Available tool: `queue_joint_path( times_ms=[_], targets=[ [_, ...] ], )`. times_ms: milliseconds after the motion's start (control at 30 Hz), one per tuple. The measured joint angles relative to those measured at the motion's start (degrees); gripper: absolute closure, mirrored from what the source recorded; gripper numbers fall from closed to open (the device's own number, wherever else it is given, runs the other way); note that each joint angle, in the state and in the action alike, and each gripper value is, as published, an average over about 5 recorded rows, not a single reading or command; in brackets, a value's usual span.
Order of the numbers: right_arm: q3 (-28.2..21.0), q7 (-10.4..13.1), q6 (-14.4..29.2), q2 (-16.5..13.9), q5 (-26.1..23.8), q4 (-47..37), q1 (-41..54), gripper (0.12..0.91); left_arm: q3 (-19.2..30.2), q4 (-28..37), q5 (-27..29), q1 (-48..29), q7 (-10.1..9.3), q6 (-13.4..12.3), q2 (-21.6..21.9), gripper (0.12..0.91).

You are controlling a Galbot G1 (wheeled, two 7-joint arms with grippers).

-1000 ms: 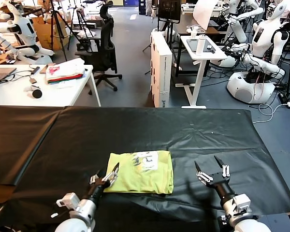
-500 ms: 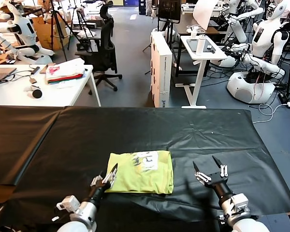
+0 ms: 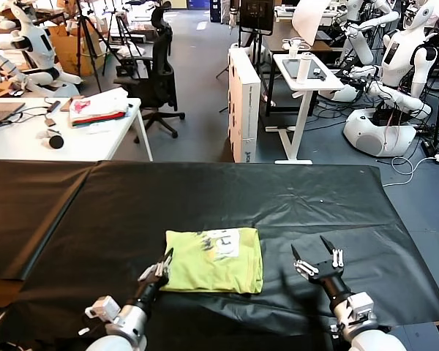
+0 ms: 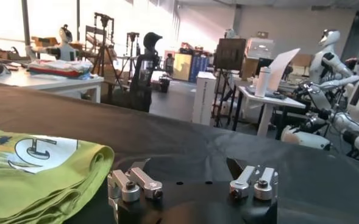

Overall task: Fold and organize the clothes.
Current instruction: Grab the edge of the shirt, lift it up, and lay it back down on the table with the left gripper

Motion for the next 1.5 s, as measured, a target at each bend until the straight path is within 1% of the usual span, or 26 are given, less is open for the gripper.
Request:
queue_joint_path(
  times_ms=[167, 300, 433, 600, 767, 900, 967, 1033, 1100, 1167, 1267, 1333, 1400, 1500],
  targets=[
    [-0.2, 0.15, 0.1, 0.37, -0.51, -0.5, 0.43, 0.118, -1.76, -0.08, 0.97, -0.59, -0.32, 0.1, 1.82, 0.843],
    [-0.83, 0.22, 0.15, 0.68, -1.02, -1.08, 0.94, 0.118, -4.32, 0.56, 1.54, -0.75, -0.46, 0.17, 4.93, 0.843],
    [-1.69, 0.31, 0.14, 0.86, -1.35, -1.63, 1.73, 0.118, -8.31, 1.13, -0.94, -0.63, -0.55, 0.75, 8.9, 0.843],
    [-2.51, 0.43, 0.09, 0.9, -1.49, -2.14, 2.63, 0.118, -14.58, 0.97, -4.83, -0.18, -1.09, 2.53, 13.85, 0.843],
    [-2.96, 0.5, 0.18, 1.28, -1.61, -2.71, 2.87, 0.118, -21.29, 0.11, -7.81, 0.09, -2.72, 4.62, 18.16, 0.843],
    [-3.29, 0.55, 0.32, 1.85, -1.93, -3.04, 2.83, 0.118, -25.99, -1.54, -10.17, -0.34, -4.08, 6.22, 20.64, 0.843],
    [-3.43, 0.6, 0.33, 2.11, -2.17, -3.1, 2.77, 0.118, -27.3, -2.97, -11.38, -0.75, -5.3, 7.47, 21.13, 0.843],
    [-3.51, 0.64, 0.33, 2.33, -2.49, -3.12, 2.65, 0.118, -27.65, -4.96, -12.27, -1.35, -7.02, 8.94, 21.03, 0.843],
    [-3.52, 0.66, 0.33, 2.59, -2.93, -3.1, 2.41, 0.118, -26.88, -7.35, -12.51, -2.11, -8.95, 10.41, 20.44, 0.843],
    [-3.34, 0.68, 0.31, 2.89, -3.38, -2.94, 2.01, 0.118, -24.64, -9.92, -12.19, -2.91, -10.88, 12.07, 19.26, 0.843],
    [-2.6, 0.71, 0.29, 3.24, -3.85, -2.61, 1.19, 0.118, -18.72, -13.44, -12.14, -4.02, -13.77, 14.75, 16.22, 0.843],
    [-2.07, 0.74, 0.3, 3.42, -4.16, -2.5, 0.6, 0.118, -13.81, -15.16, -11.73, -4.82, -15.18, 15.75, 13.52, 0.843],
    [-1.75, 0.79, 0.27, 3.7, -4.55, -2.39, 0.07, 0.118, -8.53, -15.94, -10.51, -5.75, -15.8, 15.83, 10.47, 0.843],
    [-1.7, 0.89, 0.16, 4.19, -5.26, -2.2, -0.41, 0.118, -0.2, -14.86, -8.99, -7.41, -15.93, 15.23, 5.1, 0.843]
  ],
)
